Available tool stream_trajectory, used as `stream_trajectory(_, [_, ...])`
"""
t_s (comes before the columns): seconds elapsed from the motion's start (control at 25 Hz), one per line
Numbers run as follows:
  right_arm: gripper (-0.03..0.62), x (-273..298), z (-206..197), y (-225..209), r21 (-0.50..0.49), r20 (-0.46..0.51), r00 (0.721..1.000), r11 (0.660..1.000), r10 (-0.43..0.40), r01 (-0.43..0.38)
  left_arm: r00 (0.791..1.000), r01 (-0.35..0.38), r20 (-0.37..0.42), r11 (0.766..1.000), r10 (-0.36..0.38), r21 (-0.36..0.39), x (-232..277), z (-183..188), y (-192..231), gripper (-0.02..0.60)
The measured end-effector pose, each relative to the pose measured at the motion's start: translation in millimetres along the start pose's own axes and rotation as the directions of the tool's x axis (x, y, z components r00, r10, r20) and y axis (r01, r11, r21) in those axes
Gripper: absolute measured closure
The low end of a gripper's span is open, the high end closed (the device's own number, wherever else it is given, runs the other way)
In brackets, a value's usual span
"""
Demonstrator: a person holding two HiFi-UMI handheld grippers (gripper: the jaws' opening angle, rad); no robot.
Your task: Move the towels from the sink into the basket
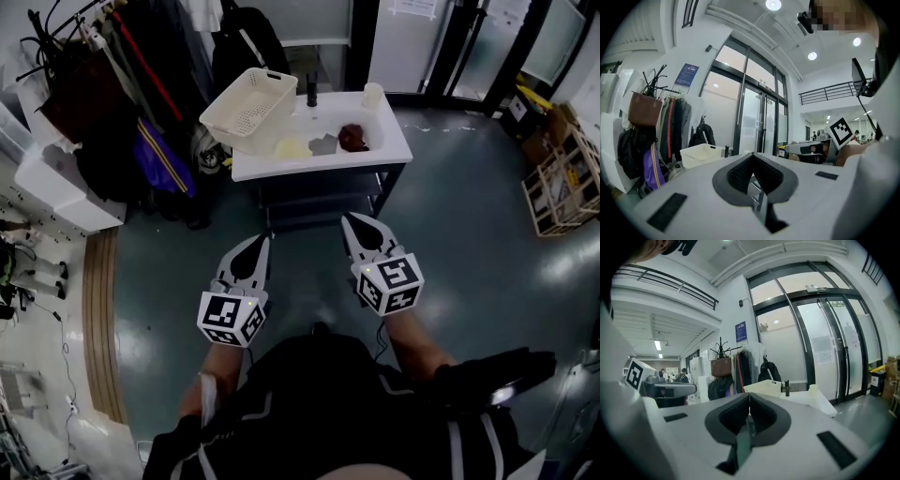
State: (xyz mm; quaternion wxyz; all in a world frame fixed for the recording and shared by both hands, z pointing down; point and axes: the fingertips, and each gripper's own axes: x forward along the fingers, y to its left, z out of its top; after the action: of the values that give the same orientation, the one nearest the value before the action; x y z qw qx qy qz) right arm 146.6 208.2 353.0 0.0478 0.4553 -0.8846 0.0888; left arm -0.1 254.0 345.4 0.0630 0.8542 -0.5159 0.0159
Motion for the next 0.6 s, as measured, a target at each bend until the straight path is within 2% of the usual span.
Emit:
stream_trajectory(0.24, [0.585,9.1,-2.0,-33.0,0.022,-0.004,0.999,0.999,0.032,-0.032,0.999,-0.024,-0.024,0.999,0.025,0.023,35.1,0.6,-8.6,0.578])
stream_trajectory(0.6, [0.585,24.9,-2.1,-70.1,0.048,0.005,1.0,0.999,0.017,-0.018,0.998,-0.02,-0.062,0.999,0.022,0.041,61.4,-4.5,-8.7,0.578])
